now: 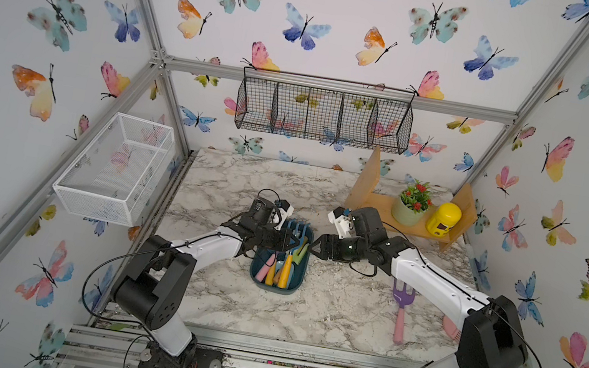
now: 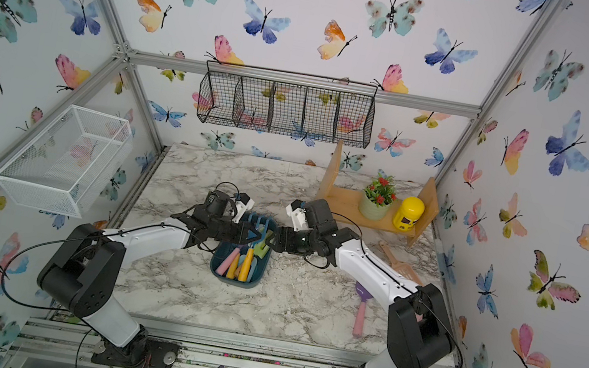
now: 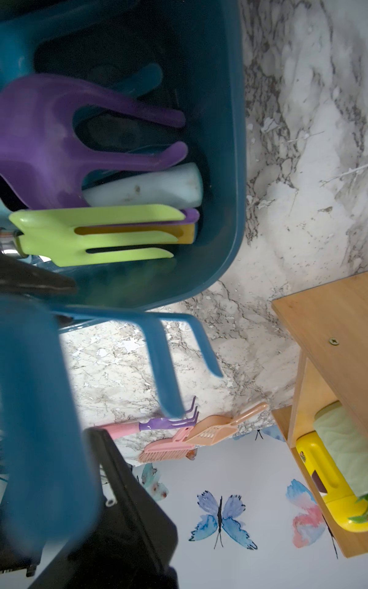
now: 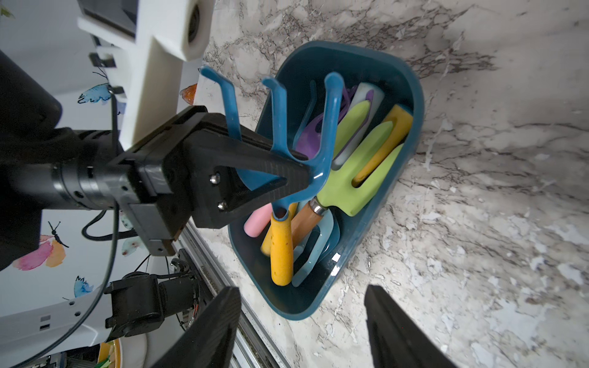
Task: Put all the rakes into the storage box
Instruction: Place the rake in the storage box.
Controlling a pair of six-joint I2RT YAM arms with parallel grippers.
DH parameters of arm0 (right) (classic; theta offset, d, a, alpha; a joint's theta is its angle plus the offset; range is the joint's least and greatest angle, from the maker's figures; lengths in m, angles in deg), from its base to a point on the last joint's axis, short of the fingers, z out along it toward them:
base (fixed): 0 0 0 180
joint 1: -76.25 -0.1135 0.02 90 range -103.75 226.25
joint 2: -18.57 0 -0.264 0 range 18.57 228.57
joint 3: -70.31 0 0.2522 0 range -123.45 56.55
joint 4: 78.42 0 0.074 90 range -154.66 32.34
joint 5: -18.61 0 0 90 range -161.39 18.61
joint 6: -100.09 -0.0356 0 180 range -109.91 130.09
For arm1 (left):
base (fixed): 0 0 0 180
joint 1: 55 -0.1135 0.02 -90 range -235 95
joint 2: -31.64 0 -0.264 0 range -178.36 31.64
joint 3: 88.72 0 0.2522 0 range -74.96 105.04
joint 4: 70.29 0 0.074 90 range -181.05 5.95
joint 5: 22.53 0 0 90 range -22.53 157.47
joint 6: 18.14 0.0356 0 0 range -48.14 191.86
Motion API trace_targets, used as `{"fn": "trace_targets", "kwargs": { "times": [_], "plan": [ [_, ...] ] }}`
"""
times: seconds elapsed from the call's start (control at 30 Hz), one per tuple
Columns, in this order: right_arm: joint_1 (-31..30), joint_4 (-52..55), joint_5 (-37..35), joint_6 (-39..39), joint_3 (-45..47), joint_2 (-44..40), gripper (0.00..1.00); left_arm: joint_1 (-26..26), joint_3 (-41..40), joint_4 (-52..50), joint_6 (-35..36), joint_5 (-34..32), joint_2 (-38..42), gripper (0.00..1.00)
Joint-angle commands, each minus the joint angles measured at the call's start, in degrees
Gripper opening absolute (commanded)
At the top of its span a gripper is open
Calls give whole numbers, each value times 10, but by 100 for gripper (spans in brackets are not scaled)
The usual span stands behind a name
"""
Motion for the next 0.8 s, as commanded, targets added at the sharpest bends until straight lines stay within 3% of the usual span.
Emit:
{"fn": "trace_targets", "kwargs": {
  "times": [0.0,0.07,0.13,0.23,0.5,0.63,0.77],
  "plan": [
    [3,6,-29,-4,11,-21,67,0,21,-39,0,-15,-24,8],
    [3,8,-32,-5,15,-23,67,0,35,-64,4,-21,-37,19],
    [3,6,-37,-8,19,-27,67,0,47,-90,8,-30,-46,40],
    [3,8,-48,-13,26,-34,68,0,68,-141,13,-72,-52,51],
    [3,43,-158,-19,23,-55,70,0,129,-226,-6,-200,-34,52],
    [8,82,-225,-34,22,-57,72,0,131,-199,4,-276,15,52],
    [26,101,-259,-67,46,-64,73,-2,108,-134,16,-297,72,53]
  ]
}}
